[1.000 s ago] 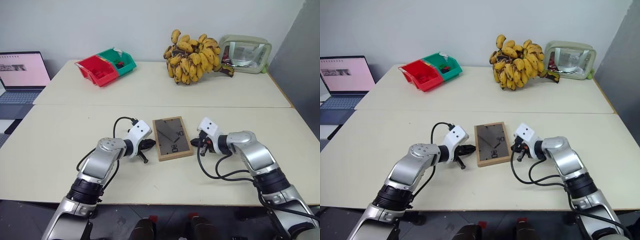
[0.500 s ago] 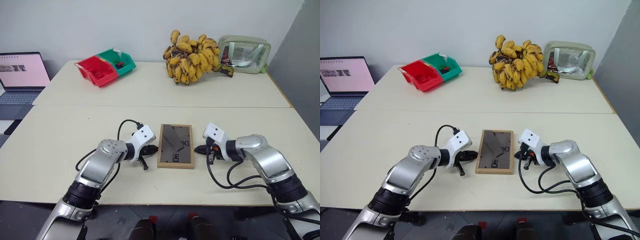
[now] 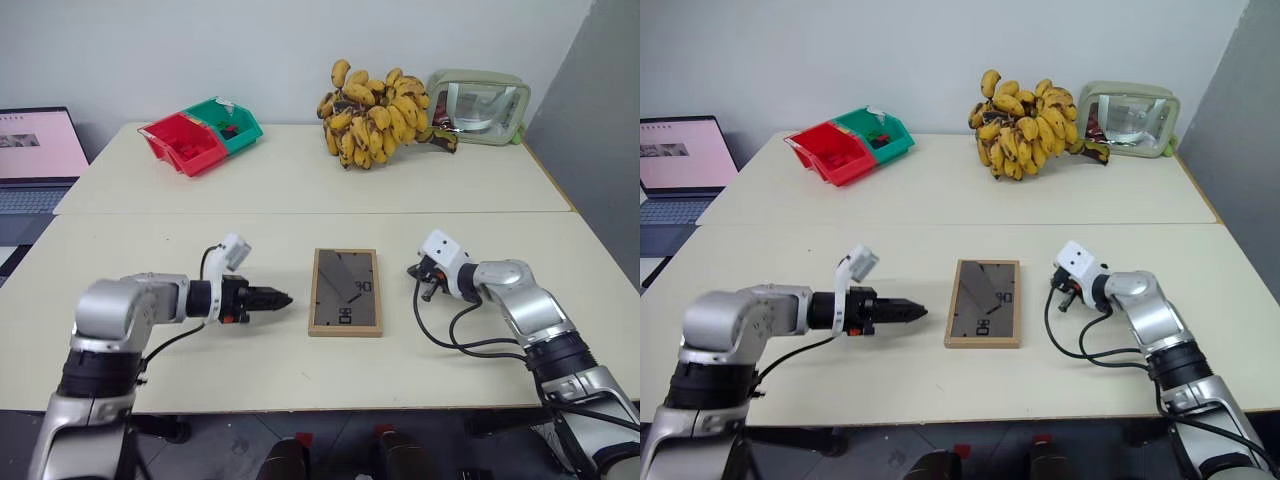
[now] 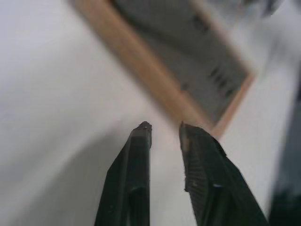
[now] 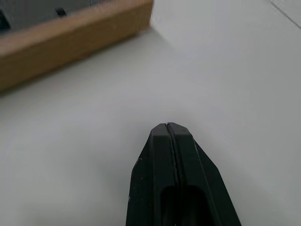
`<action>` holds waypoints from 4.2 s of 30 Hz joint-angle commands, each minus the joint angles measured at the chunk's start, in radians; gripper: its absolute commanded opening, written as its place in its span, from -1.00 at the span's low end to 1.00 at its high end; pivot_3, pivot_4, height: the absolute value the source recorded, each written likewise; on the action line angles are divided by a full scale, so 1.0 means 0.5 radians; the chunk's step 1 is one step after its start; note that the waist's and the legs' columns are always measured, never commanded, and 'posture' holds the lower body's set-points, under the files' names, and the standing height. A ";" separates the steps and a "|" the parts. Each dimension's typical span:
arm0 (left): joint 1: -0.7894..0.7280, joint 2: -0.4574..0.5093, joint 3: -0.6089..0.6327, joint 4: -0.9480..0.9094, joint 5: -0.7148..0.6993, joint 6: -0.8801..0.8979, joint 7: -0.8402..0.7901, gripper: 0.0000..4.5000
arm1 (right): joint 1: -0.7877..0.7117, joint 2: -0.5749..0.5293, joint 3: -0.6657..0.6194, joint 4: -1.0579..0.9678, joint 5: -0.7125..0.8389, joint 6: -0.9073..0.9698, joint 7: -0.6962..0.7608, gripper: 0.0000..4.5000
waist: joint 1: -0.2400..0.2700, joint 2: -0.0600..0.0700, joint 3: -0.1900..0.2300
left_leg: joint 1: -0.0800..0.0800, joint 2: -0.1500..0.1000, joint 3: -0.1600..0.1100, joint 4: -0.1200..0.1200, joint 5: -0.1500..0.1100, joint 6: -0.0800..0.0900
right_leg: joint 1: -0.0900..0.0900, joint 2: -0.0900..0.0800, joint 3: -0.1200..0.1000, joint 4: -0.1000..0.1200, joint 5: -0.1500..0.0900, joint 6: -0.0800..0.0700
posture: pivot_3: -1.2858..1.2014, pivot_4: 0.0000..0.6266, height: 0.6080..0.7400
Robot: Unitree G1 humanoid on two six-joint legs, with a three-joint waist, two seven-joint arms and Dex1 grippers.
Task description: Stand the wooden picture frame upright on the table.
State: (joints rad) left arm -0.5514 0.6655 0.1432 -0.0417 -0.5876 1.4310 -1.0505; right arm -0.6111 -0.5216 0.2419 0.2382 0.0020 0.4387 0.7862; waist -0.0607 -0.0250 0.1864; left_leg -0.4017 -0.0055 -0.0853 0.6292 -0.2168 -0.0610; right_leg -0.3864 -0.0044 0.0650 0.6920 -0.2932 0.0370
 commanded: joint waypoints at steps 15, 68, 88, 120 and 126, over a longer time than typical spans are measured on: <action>0.089 -0.216 0.061 0.398 -0.410 0.274 0.477 0.98 | 0.166 0.116 0.058 -0.352 0.034 0.160 0.022 -1.00 | 0.003 0.001 -0.001 | 0.004 0.004 0.000 -0.001 0.000 -0.001 | -0.001 -0.001 0.003 0.005 0.000 -0.001 | 0.03 -0.52 1.00; -0.033 -0.081 0.093 -0.064 -0.657 -0.495 0.649 -0.63 | -0.440 -0.041 -0.418 -0.306 0.823 0.794 0.526 0.13 | 0.021 -0.001 -0.001 | 0.000 -0.001 0.001 -0.010 0.000 -0.001 | 0.003 -0.003 0.000 -0.020 0.001 0.000 | 0.03 -0.52 1.00; -0.259 -0.104 -0.106 0.124 -0.471 -0.677 0.375 -0.63 | -0.958 0.539 -0.190 0.084 0.754 0.451 0.370 0.99 | 0.010 0.001 0.000 | -0.016 0.000 -0.007 -0.008 -0.001 -0.001 | -0.009 -0.012 -0.008 -0.021 0.001 0.000 | 0.03 -0.52 1.00; -0.271 -0.228 0.351 0.343 -1.290 0.367 0.855 -0.63 | -0.128 -0.473 -0.209 0.158 -0.151 -1.942 0.187 0.99 | 0.011 0.001 0.000 | -0.028 -0.005 -0.032 0.001 0.000 -0.001 | -0.006 -0.025 -0.040 -0.021 0.000 0.001 | 0.03 -0.52 1.00; -0.336 -0.164 0.190 0.539 -1.958 0.367 1.192 -0.63 | -0.423 -0.347 -0.099 0.763 -0.997 -3.112 -0.717 0.99 | -0.001 0.001 0.000 | -0.027 -0.003 -0.031 0.001 0.007 -0.013 | -0.008 -0.027 -0.037 -0.018 0.001 0.000 | 0.03 -0.52 1.00</action>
State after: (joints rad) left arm -0.6889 0.5625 0.2626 0.2298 -1.4025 1.6098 -0.5020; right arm -0.7547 -0.7192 0.1913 0.5707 -0.3714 -0.9655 0.5929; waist -0.0611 -0.0245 0.1864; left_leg -0.4153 -0.0073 -0.1008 0.6295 -0.2127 -0.0683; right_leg -0.3905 -0.0177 0.0466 0.6829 -0.2928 0.0371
